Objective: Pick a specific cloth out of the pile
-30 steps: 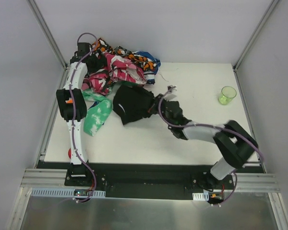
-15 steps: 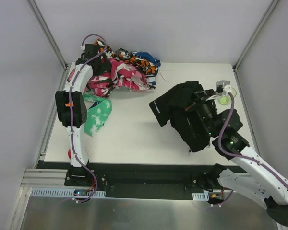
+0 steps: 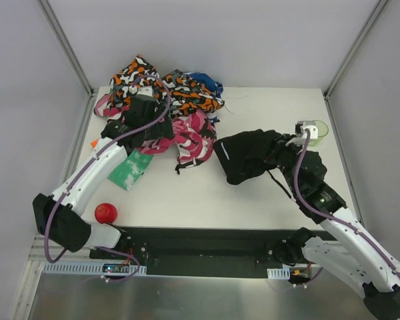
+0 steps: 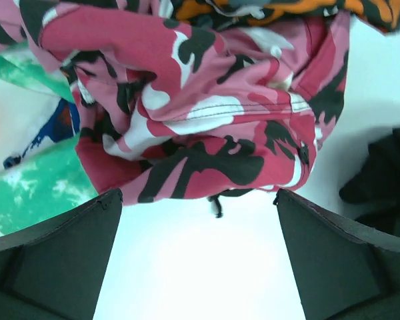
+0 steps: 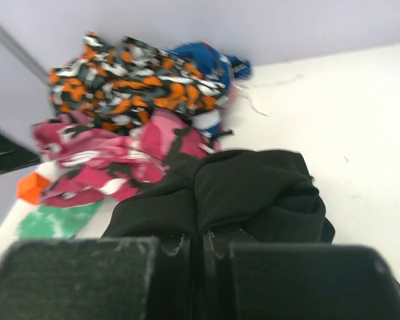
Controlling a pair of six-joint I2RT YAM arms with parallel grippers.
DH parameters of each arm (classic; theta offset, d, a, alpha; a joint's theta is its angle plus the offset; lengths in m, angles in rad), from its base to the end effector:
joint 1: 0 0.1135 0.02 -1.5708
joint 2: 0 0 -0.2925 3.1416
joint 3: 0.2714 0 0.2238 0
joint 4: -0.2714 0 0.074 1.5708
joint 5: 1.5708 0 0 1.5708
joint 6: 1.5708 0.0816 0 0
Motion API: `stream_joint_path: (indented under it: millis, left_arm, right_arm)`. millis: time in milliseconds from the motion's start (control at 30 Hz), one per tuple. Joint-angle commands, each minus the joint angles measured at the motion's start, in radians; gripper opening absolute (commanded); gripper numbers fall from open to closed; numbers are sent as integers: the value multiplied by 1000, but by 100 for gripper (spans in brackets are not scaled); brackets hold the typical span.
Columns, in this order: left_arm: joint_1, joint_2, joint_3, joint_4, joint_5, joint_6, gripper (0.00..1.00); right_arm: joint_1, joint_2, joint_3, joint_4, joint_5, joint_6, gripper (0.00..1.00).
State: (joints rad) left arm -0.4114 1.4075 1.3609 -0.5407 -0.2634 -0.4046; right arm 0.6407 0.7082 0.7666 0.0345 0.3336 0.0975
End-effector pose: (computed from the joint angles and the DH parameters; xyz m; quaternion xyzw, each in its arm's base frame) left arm 0.2998 -0.1076 0.3673 -0.0590 0.8741 -0.0795 0.4756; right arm 0.1443 0.0742 0.3903 -0.0599 0.6727 0.1587 0.7202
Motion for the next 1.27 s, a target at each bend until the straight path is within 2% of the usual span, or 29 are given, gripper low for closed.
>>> stream_joint_path:
  millis: [0, 200, 333, 367, 400, 467, 500, 533, 667, 767, 967, 1233]
  left_arm:
    - [-53, -112, -156, -18, -31, -48, 99]
    - [-84, -287, -354, -15, -7, -118, 99]
    - [-86, -372, -425, -11, -43, -171, 99]
    - [-86, -386, -434, -10, -37, -172, 99]
    - [-86, -401, -444, -8, -30, -178, 99]
    - [-84, -426, -457, -4, -22, -184, 99]
    - [-84, -438, -463, -2, -23, -183, 99]
    - [-86, -447, -467, -2, -25, -184, 99]
    - [-84, -498, -485, -1, -16, -186, 99]
    - [-84, -531, -483, -1, -17, -180, 99]
    - [-86, -579, -485, -2, -16, -163, 99]
    - [-84, -616, -517, -2, -27, -172, 99]
  right_arm:
    - [-32, 30, -46, -83, 169, 76, 0]
    - [-53, 100, -95, -218, 384, 125, 0]
    - [-61, 204, -136, -217, 331, 125, 0]
    - [-61, 241, -147, -209, 291, 125, 4]
    - [-62, 267, -148, -209, 257, 123, 19]
    - [-62, 303, -130, -255, 228, 137, 62]
    - [-62, 300, -109, -295, 242, 152, 74]
    - [-61, 283, -90, -362, 290, 169, 95]
    - [-61, 154, 3, -576, 444, 241, 96]
    - [-61, 47, 31, -662, 479, 231, 96]
    - [-59, -116, 10, -674, 489, 199, 96]
    - [-61, -185, -20, -610, 458, 128, 95]
